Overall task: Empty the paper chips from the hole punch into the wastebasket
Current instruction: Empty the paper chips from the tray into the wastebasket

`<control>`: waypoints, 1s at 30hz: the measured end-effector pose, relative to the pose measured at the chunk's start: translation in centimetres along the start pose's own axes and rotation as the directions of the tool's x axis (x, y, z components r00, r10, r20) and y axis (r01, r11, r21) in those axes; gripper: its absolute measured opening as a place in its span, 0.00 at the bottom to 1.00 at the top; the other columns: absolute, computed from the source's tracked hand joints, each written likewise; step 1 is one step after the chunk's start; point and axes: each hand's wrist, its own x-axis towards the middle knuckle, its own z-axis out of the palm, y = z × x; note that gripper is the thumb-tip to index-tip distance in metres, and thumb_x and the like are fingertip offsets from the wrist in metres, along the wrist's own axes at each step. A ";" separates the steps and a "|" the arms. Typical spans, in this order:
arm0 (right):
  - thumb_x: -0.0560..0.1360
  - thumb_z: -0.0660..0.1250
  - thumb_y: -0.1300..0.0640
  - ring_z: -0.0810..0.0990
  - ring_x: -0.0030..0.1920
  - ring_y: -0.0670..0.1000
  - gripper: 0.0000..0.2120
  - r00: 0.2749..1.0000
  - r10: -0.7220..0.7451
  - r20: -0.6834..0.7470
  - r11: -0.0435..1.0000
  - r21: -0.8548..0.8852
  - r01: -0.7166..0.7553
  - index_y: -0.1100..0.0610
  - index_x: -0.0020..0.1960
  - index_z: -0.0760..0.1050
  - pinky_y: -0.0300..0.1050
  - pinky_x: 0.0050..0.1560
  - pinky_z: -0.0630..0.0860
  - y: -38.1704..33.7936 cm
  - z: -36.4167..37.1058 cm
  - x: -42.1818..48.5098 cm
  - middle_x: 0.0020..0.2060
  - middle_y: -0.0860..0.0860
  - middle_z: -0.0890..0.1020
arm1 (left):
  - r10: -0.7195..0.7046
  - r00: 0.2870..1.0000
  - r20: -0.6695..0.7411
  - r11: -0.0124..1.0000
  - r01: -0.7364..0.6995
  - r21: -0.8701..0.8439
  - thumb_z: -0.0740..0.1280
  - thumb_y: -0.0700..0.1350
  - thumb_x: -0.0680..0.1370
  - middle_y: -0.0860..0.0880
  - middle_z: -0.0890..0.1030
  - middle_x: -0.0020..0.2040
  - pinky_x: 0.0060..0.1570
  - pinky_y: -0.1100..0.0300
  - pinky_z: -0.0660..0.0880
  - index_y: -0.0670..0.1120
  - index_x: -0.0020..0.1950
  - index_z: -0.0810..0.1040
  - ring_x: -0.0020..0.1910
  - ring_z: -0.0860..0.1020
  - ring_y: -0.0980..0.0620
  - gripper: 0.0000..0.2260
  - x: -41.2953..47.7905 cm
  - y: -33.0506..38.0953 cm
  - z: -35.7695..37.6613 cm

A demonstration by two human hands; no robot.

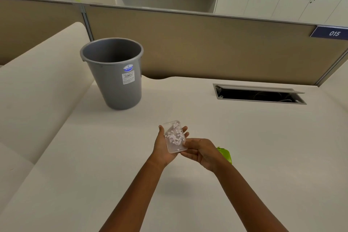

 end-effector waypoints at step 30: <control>0.73 0.62 0.72 0.83 0.24 0.51 0.13 0.978 -0.198 0.058 0.980 0.042 0.196 0.73 0.57 0.72 0.36 0.30 0.81 -15.2 15.6 9.3 0.50 0.65 0.79 | 0.962 0.261 -0.079 0.125 -0.167 0.978 0.66 0.47 0.76 0.38 0.53 0.76 0.69 0.50 0.65 0.43 0.74 0.59 0.73 0.59 0.39 0.29 0.8 25.8 -0.1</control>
